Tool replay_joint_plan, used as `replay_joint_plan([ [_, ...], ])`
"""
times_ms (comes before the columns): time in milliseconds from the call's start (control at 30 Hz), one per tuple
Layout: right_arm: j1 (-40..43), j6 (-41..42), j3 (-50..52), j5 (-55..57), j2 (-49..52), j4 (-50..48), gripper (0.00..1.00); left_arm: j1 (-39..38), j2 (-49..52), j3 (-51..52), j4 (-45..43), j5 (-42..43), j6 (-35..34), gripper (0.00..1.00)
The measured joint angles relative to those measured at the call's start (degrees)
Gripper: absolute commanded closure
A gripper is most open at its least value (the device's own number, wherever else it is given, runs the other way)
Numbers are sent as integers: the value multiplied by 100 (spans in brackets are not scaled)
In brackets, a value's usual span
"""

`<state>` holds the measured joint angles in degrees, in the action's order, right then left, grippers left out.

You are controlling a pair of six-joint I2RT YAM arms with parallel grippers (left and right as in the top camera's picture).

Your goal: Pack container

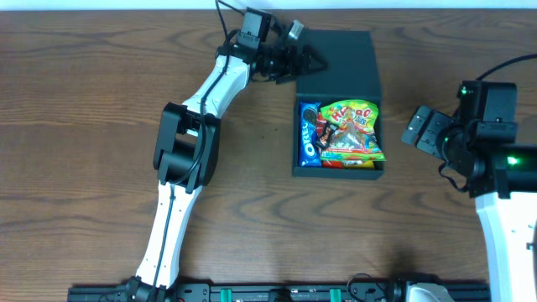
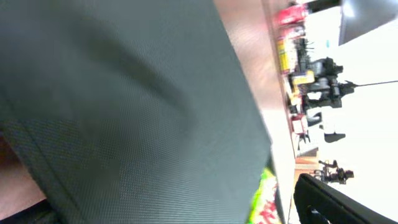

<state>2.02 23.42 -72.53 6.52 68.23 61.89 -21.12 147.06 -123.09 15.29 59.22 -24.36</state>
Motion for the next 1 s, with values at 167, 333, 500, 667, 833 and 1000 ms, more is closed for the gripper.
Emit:
replay_joint_plan([
  [167,0,2,0,17,63,-28,1,7,0,0,-645,431,-24,4],
  [333,0,2,0,28,177,-70,1,15,0,0,-745,584,87,5],
  [500,0,2,0,46,308,-122,1,24,-61,0,-372,621,516,4],
  [667,0,0,0,61,330,-175,1,-13,-452,0,1038,125,1377,4],
  [833,0,2,0,63,330,-177,1,-87,-1025,0,1593,-162,2100,4],
  [1000,0,2,0,70,330,-177,1,-181,-1425,0,2026,-321,2446,4],
])
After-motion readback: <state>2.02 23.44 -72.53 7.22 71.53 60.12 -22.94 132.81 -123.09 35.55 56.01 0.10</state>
